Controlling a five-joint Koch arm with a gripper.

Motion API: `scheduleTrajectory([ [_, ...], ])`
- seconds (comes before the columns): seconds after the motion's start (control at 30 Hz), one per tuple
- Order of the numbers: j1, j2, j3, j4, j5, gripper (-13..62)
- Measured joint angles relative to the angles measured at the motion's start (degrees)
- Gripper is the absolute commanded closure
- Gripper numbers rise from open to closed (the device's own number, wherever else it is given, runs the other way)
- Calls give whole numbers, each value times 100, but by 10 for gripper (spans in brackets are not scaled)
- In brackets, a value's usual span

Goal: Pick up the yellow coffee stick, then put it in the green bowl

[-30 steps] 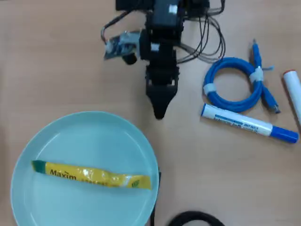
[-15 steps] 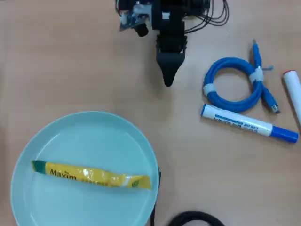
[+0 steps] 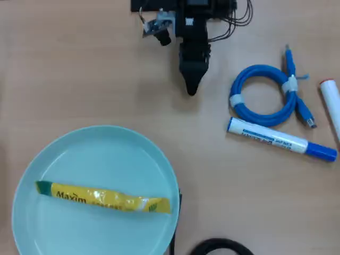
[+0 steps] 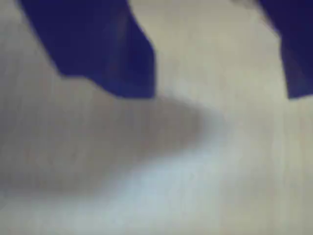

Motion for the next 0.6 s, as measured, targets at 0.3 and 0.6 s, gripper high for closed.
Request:
scheduleTrajectory([
  [0.3,-264,870,1600,-817,26,395],
  [0.6,-149,870,2197,-2048,35,575],
])
